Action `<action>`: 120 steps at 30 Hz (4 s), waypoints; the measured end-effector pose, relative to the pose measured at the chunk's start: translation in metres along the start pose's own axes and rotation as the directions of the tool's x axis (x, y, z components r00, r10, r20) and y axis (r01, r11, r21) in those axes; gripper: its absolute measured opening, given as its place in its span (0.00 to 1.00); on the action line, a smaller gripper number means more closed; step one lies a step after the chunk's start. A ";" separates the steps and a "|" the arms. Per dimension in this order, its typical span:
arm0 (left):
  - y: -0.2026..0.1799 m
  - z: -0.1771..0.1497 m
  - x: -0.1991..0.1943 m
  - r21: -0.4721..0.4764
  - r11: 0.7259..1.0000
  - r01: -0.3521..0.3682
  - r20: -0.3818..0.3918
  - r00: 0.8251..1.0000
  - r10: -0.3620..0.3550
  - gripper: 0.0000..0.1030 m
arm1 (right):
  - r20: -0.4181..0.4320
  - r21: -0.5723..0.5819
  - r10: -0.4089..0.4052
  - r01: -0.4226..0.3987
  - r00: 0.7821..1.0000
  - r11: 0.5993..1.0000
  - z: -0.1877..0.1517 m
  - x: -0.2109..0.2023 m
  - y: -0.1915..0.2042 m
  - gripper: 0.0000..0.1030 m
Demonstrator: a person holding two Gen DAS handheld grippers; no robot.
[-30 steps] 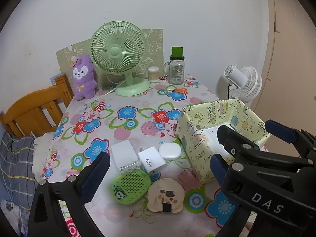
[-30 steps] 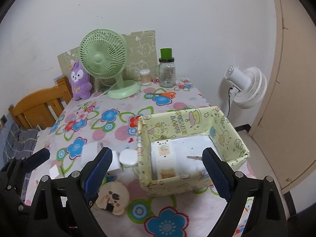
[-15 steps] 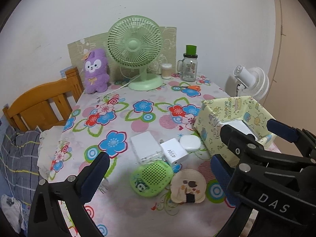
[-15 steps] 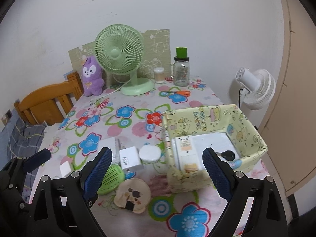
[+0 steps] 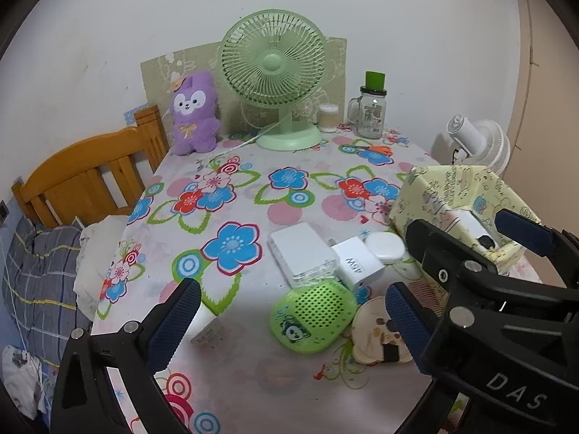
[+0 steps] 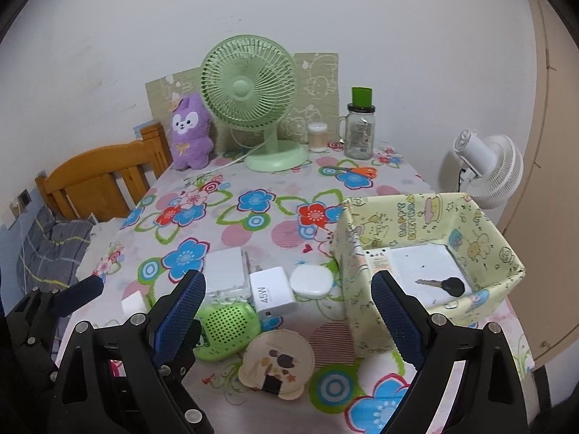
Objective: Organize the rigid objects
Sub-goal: 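Withdraw both open tools up and away from the yellow box, then move the left tool to the white plug adapter while the right tool approaches the white translucent box, then close the left gripper on the adapter while the right gripper closes on the white box, then lift the adapter with the left tool while the right tool carries the white box toward the yellow box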
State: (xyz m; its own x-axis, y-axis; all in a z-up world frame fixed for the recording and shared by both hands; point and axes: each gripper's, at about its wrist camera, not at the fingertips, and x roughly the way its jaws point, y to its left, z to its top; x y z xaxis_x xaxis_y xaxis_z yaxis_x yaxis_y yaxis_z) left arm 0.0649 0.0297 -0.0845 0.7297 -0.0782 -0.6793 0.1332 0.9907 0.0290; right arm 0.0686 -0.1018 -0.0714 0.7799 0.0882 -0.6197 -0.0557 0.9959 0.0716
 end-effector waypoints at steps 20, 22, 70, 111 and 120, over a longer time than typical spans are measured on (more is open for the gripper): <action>0.043 -0.021 0.042 -0.046 0.998 -0.051 -0.086 0.995 0.047 1.00 | -0.091 -0.038 0.018 -0.022 0.996 0.999 -0.018 0.047 0.038 0.92; 0.047 -0.023 0.048 -0.053 0.997 -0.056 -0.100 0.994 0.050 1.00 | -0.102 -0.042 0.021 -0.025 0.995 0.999 -0.021 0.053 0.041 0.92; 0.072 -0.031 0.112 -0.160 0.981 -0.113 -0.188 0.979 0.082 0.43 | -0.193 -0.223 0.031 -0.075 0.981 0.972 -0.021 0.157 0.079 0.89; 0.037 -0.026 0.051 -0.092 0.993 -0.068 -0.076 0.995 0.061 0.39 | -0.141 -0.145 0.079 -0.100 0.987 0.984 -0.020 0.081 0.059 0.60; 0.022 -0.024 0.030 -0.079 0.995 -0.056 -0.041 0.998 0.052 0.39 | -0.110 -0.130 0.071 -0.085 0.991 0.988 -0.018 0.055 0.045 0.60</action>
State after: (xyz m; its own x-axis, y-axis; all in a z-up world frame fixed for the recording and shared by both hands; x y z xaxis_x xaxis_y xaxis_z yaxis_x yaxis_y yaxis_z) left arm 0.0733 0.0515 -0.1215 0.7076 -0.0215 -0.7063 0.0394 0.9992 0.0090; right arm 0.0982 -0.0517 -0.1163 0.7008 0.1606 -0.6950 -0.2025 0.9790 0.0220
